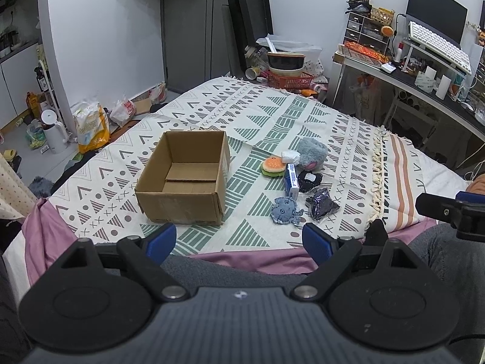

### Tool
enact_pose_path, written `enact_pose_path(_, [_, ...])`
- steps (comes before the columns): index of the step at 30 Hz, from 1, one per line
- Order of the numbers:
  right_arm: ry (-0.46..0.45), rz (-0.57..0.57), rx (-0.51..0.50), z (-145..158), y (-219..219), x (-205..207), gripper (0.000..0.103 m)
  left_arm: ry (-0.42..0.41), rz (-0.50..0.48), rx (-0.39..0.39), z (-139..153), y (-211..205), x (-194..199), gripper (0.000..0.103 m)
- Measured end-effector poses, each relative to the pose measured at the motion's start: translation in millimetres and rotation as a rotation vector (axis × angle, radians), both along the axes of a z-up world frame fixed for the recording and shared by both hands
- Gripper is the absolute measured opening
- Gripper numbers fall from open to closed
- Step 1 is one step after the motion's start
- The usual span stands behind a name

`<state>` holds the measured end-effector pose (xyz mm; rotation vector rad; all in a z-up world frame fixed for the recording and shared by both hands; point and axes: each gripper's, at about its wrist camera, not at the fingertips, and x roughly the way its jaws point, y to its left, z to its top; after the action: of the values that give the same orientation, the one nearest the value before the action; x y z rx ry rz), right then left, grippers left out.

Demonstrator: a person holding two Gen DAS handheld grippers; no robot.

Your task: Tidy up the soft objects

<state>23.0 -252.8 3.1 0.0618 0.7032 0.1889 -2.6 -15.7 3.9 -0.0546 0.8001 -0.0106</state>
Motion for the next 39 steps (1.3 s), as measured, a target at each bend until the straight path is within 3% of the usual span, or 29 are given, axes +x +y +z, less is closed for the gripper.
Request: enact_pose_path(39, [0.003, 0.015, 0.014, -4.2, -1.8, -1.9, 0.103, 0.013, -0.009, 0.005, -3.9, -7.1, -0.5, 0.089])
